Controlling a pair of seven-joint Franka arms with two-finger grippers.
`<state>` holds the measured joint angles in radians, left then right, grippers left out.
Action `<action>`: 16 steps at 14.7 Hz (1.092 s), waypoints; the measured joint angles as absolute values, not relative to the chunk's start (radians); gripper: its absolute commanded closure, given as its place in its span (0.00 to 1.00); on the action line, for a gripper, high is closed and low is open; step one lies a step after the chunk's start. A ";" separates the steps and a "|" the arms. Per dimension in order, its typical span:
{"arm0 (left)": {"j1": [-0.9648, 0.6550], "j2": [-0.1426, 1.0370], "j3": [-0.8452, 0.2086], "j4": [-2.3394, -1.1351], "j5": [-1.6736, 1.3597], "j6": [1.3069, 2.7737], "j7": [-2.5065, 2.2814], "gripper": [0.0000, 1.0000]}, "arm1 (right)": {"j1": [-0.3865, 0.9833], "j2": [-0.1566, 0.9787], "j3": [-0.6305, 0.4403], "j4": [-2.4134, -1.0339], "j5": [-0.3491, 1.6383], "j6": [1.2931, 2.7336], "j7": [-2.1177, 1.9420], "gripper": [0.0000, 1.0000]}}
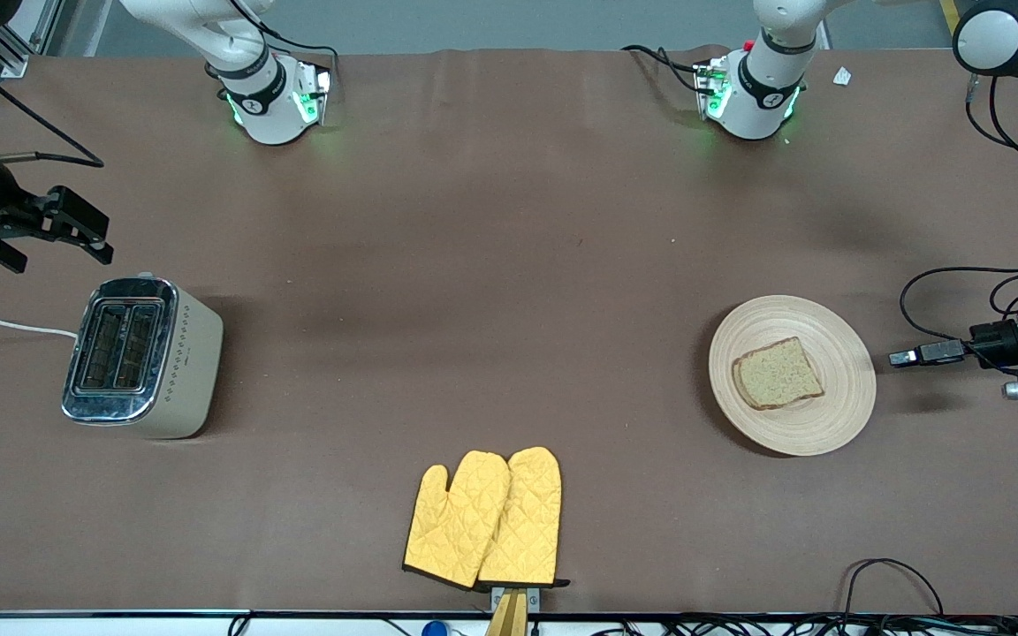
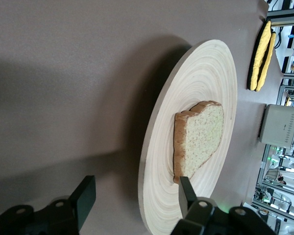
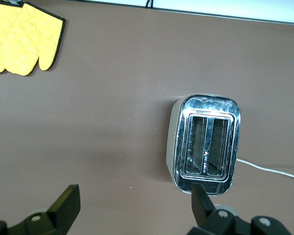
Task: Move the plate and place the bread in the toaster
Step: 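Grip the wooden plate rim with the left gripper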
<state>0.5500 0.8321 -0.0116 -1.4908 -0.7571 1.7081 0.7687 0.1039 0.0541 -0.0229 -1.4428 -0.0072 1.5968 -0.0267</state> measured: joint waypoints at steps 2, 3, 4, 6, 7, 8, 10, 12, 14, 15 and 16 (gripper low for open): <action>0.550 0.837 -0.012 -1.490 -0.757 1.715 0.792 0.33 | 0.105 0.054 -0.023 -1.443 -0.007 1.597 -0.027 0.00; 0.550 0.838 -0.012 -1.490 -0.757 1.717 0.797 0.35 | 0.105 0.054 -0.023 -1.443 -0.007 1.597 -0.027 0.00; 0.550 0.839 -0.013 -1.490 -0.758 1.718 0.799 0.38 | 0.105 0.054 -0.023 -1.443 -0.007 1.597 -0.027 0.00; 0.550 0.839 -0.021 -1.489 -0.760 1.724 0.801 0.42 | 0.105 0.054 -0.023 -1.443 -0.007 1.597 -0.027 0.00; 0.549 0.839 -0.026 -1.489 -0.761 1.727 0.801 0.43 | 0.105 0.054 -0.023 -1.443 -0.007 1.597 -0.027 0.00; 0.549 0.839 -0.029 -1.489 -0.767 1.728 0.801 0.43 | 0.105 0.054 -0.023 -1.443 -0.007 1.597 -0.027 0.00; 0.545 0.840 -0.036 -1.489 -0.783 1.729 0.801 0.44 | 0.105 0.054 -0.023 -1.442 -0.007 1.597 -0.027 0.00; 0.536 0.842 -0.038 -1.489 -0.787 1.736 0.801 0.45 | 0.107 0.054 -0.023 -1.442 -0.006 1.597 -0.027 0.00; 0.533 0.849 -0.038 -1.489 -0.791 1.742 0.801 0.50 | 0.107 0.054 -0.023 -1.442 -0.006 1.597 -0.027 0.00; 0.533 0.854 -0.039 -1.490 -0.794 1.746 0.804 0.53 | 0.108 0.054 -0.023 -1.442 -0.006 1.597 -0.027 0.00; 0.532 0.859 -0.042 -1.490 -0.798 1.751 0.811 0.54 | 0.108 0.054 -0.023 -1.442 -0.006 1.597 -0.027 0.00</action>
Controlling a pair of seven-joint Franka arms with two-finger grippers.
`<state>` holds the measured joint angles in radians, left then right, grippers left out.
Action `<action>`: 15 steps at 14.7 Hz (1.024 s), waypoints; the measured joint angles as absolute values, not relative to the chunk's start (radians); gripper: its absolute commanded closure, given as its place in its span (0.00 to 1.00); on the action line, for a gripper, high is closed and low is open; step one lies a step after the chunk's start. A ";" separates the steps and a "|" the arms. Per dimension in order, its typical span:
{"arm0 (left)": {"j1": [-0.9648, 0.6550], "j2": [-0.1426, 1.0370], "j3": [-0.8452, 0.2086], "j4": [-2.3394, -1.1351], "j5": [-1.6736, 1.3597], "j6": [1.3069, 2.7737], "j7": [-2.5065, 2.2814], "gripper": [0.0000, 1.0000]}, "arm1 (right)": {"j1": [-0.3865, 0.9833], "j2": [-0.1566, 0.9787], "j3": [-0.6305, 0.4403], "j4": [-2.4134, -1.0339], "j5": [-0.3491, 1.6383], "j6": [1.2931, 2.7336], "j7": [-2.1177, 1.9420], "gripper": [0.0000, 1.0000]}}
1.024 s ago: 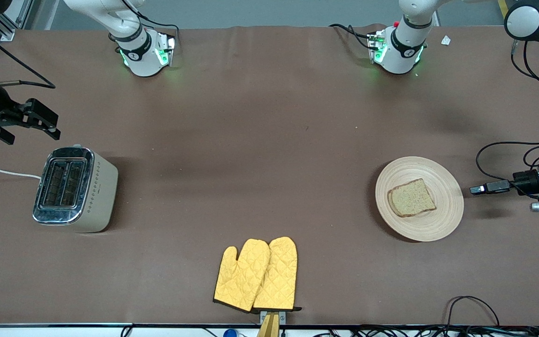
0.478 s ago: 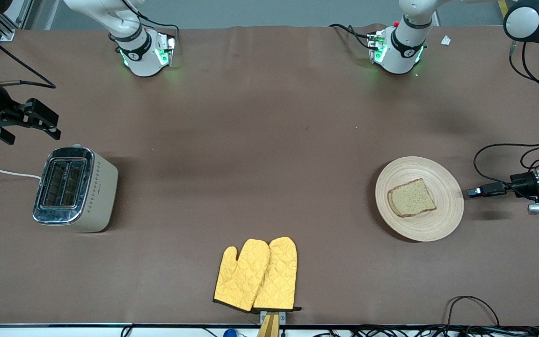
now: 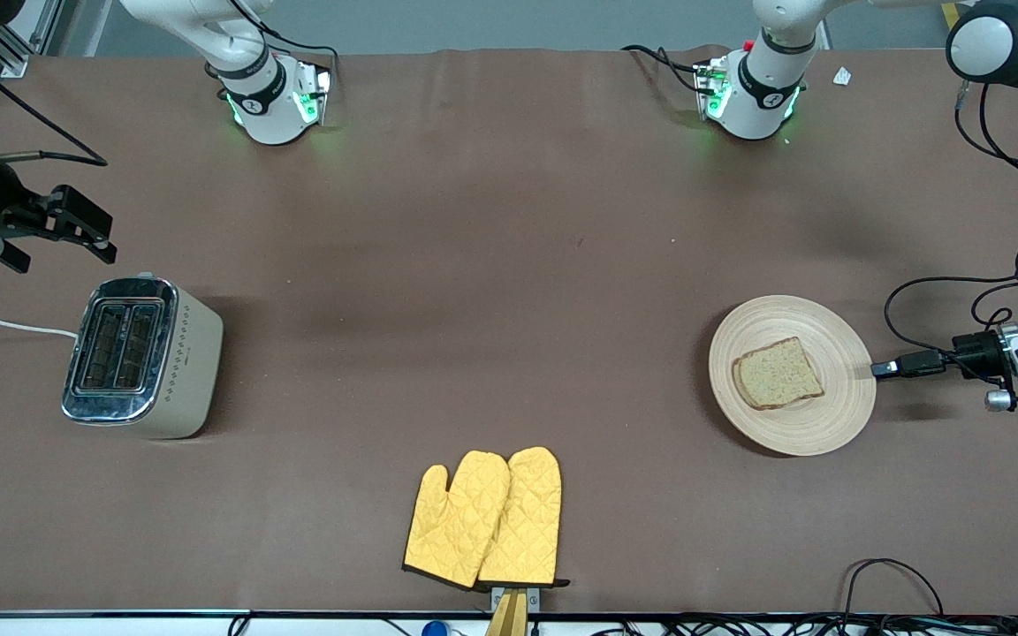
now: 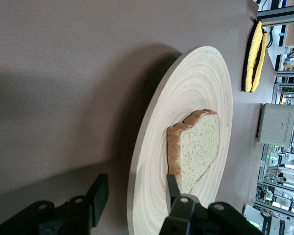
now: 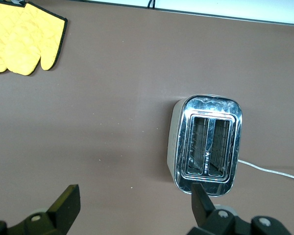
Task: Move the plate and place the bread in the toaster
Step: 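Grip the wooden plate rim with the left gripper, then slide the plate toward the table middle with the left gripper while the right gripper approaches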
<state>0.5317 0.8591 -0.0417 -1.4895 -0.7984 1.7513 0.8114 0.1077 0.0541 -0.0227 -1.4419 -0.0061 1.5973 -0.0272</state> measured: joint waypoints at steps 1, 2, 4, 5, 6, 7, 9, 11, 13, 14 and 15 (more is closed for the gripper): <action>0.528 0.863 -0.045 -1.490 -0.802 1.759 0.816 0.55 | 0.108 0.054 -0.023 -1.442 -0.006 1.597 -0.027 0.00; 0.524 0.866 -0.046 -1.489 -0.803 1.765 0.818 0.57 | 0.108 0.054 -0.023 -1.442 -0.006 1.597 -0.027 0.00; 0.516 0.872 -0.047 -1.490 -0.803 1.767 0.818 0.60 | 0.108 0.054 -0.023 -1.442 -0.006 1.597 -0.027 0.00; 0.514 0.875 -0.047 -1.490 -0.803 1.767 0.818 0.62 | 0.108 0.054 -0.023 -1.442 -0.006 1.597 -0.027 0.00; 0.512 0.877 -0.047 -1.490 -0.803 1.768 0.818 0.64 | 0.108 0.054 -0.023 -1.441 -0.006 1.597 -0.027 0.00; 0.511 0.880 -0.047 -1.490 -0.803 1.768 0.818 0.69 | 0.108 0.054 -0.023 -1.441 -0.005 1.597 -0.027 0.00; 0.506 0.884 -0.048 -1.490 -0.803 1.768 0.820 0.76 | 0.109 0.054 -0.022 -1.441 -0.004 1.598 -0.028 0.00; 0.500 0.886 -0.048 -1.490 -0.803 1.768 0.821 0.84 | 0.122 0.054 -0.022 -1.441 -0.003 1.616 -0.029 0.00; 0.497 0.887 -0.048 -1.490 -0.803 1.769 0.822 0.93 | 0.146 0.054 -0.021 -1.441 -0.002 1.649 -0.029 0.00; 0.498 0.886 -0.050 -1.488 -0.806 1.763 0.836 0.97 | 0.159 0.054 -0.021 -1.441 0.005 1.670 -0.029 0.00; 0.497 0.886 -0.050 -1.487 -0.806 1.765 0.848 0.98 | 0.171 0.054 -0.021 -1.441 0.021 1.684 -0.029 0.00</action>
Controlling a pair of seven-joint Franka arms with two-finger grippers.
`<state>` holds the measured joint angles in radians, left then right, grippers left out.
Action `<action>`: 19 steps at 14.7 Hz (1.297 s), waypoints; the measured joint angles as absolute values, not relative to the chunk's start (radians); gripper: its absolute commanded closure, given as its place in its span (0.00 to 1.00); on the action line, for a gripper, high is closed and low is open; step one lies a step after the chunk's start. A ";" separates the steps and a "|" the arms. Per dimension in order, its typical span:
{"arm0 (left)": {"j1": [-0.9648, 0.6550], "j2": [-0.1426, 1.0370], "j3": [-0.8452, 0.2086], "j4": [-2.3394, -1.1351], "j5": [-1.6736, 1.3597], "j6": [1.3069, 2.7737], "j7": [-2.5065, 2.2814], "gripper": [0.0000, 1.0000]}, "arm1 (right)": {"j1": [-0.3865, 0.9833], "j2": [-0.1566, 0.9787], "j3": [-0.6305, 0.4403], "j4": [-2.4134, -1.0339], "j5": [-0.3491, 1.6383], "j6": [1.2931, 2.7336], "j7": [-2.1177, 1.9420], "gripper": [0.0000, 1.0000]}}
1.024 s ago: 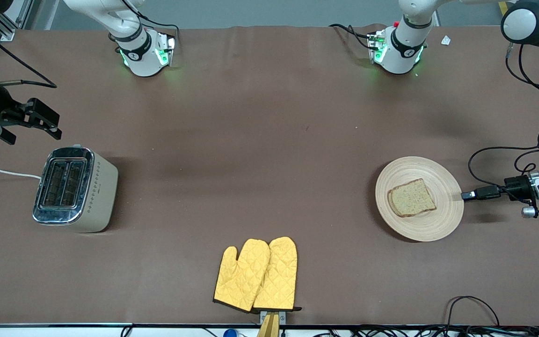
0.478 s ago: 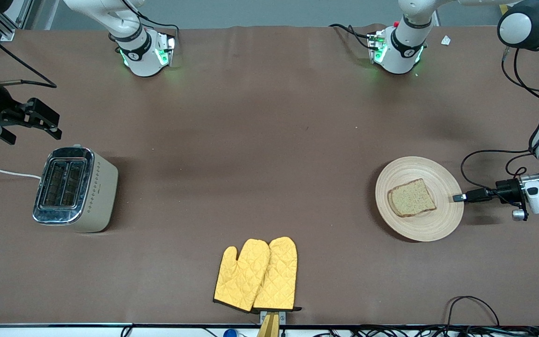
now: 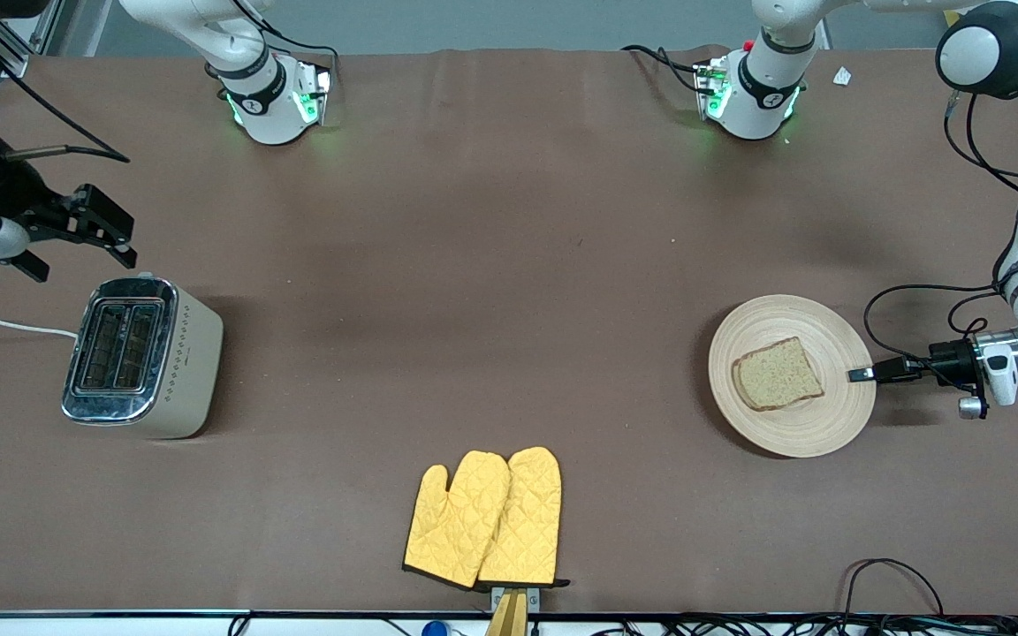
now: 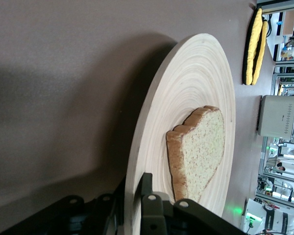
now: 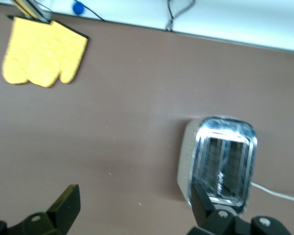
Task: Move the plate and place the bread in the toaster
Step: 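Slide the plate toward the table middle with the left gripper while the right gripper approaches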
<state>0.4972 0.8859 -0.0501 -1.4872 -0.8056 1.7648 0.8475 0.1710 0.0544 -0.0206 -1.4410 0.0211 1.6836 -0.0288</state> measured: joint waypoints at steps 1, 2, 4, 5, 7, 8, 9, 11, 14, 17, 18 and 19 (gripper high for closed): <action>0.498 0.885 -0.050 -1.487 -0.808 1.760 0.863 0.99 | 0.181 0.056 -0.020 -1.442 0.039 1.688 -0.029 0.00; 0.498 0.886 -0.050 -1.487 -0.808 1.760 0.869 1.00 | 0.190 0.063 -0.020 -1.447 0.062 1.688 -0.029 0.00; 0.498 0.886 -0.051 -1.486 -0.808 1.760 0.872 1.00 | 0.202 0.108 -0.020 -1.467 0.116 1.721 -0.029 0.00; 0.498 0.886 -0.051 -1.486 -0.808 1.760 0.872 1.00 | 0.207 0.148 -0.020 -1.475 0.130 1.762 -0.028 0.00; 0.498 0.886 -0.051 -1.485 -0.808 1.758 0.872 1.00 | 0.222 0.249 -0.020 -1.485 0.142 1.854 -0.028 0.00; 0.498 0.886 -0.051 -1.484 -0.808 1.756 0.873 1.00 | 0.233 0.301 -0.020 -1.486 0.149 1.894 -0.023 0.00; 0.497 0.886 -0.051 -1.484 -0.808 1.755 0.873 1.00 | 0.251 0.354 -0.020 -1.486 0.167 1.935 0.000 0.00; 0.497 0.886 -0.052 -1.480 -0.808 1.754 0.874 1.00 | 0.294 0.427 -0.019 -1.483 0.219 2.006 0.075 0.00; 0.497 0.880 -0.085 -1.464 -0.808 1.754 0.862 1.00 | 0.332 0.457 -0.019 -1.481 0.401 2.019 0.132 0.00; 0.495 0.860 -0.161 -1.454 -0.806 1.759 0.782 1.00 | 0.332 0.473 -0.024 -1.513 0.508 2.010 0.130 0.00; 0.494 0.854 -0.201 -1.449 -0.804 1.759 0.751 1.00 | 0.337 0.482 -0.023 -1.518 0.515 2.010 0.130 0.00; 0.489 0.849 -0.243 -1.442 -0.796 1.760 0.722 1.00 | 0.345 0.490 -0.022 -1.519 0.518 2.010 0.130 0.00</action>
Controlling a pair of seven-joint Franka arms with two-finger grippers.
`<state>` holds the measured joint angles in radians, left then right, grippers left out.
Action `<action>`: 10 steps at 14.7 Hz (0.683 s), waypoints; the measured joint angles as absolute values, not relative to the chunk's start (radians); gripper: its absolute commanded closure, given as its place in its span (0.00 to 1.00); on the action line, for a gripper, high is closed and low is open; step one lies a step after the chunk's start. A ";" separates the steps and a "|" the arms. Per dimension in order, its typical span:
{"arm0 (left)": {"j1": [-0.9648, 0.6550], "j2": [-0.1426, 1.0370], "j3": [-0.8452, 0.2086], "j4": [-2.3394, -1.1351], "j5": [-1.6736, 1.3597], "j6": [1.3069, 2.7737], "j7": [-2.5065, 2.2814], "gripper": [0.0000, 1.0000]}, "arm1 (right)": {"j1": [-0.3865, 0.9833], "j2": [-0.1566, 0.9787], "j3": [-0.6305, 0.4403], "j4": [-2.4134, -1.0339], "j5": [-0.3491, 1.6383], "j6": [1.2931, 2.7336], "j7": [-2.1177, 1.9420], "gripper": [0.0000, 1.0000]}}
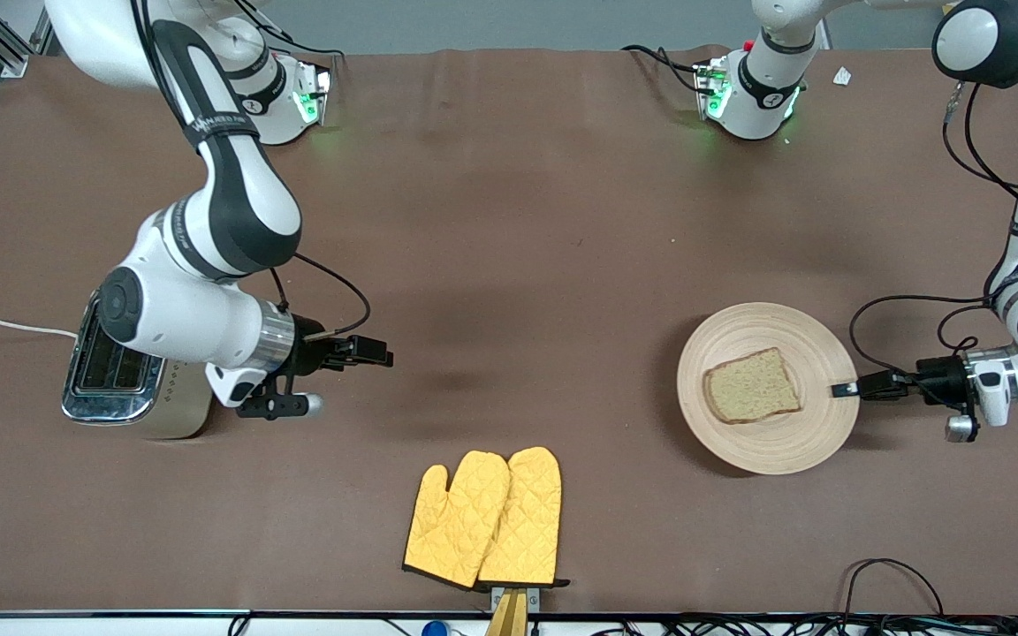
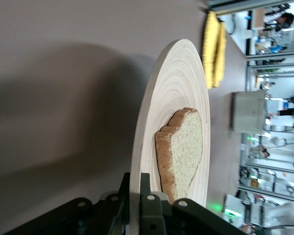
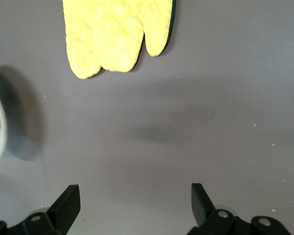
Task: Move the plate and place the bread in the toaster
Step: 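Slide the plate toward the table middle with the left gripper while the right gripper approaches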
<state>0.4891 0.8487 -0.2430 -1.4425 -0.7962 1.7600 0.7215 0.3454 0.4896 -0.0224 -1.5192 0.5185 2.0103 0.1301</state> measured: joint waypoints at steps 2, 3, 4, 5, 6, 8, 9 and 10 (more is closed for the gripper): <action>0.458 0.840 -0.312 -1.436 -0.770 1.761 0.660 1.00 | 0.366 0.495 -0.022 -1.519 0.524 2.015 0.130 0.00; 0.429 0.838 -0.335 -1.428 -0.765 1.764 0.624 1.00 | 0.376 0.496 -0.022 -1.519 0.524 2.026 0.131 0.00; 0.398 0.838 -0.350 -1.414 -0.764 1.766 0.589 1.00 | 0.382 0.497 -0.022 -1.519 0.524 2.033 0.131 0.00; 0.361 0.838 -0.356 -1.400 -0.764 1.772 0.551 1.00 | 0.383 0.499 -0.022 -1.519 0.524 2.034 0.131 0.00; 0.324 0.838 -0.359 -1.388 -0.764 1.784 0.516 1.00 | 0.382 0.502 -0.026 -1.520 0.524 2.034 0.130 0.00; 0.263 0.838 -0.363 -1.381 -0.769 1.826 0.476 1.00 | 0.379 0.509 -0.035 -1.533 0.511 2.034 0.120 0.03; 0.238 0.839 -0.363 -1.381 -0.773 1.837 0.470 1.00 | 0.379 0.512 -0.036 -1.545 0.475 2.034 0.115 0.04; 0.213 0.841 -0.363 -1.382 -0.787 1.844 0.468 1.00 | 0.382 0.515 -0.036 -1.555 0.417 2.038 0.116 0.04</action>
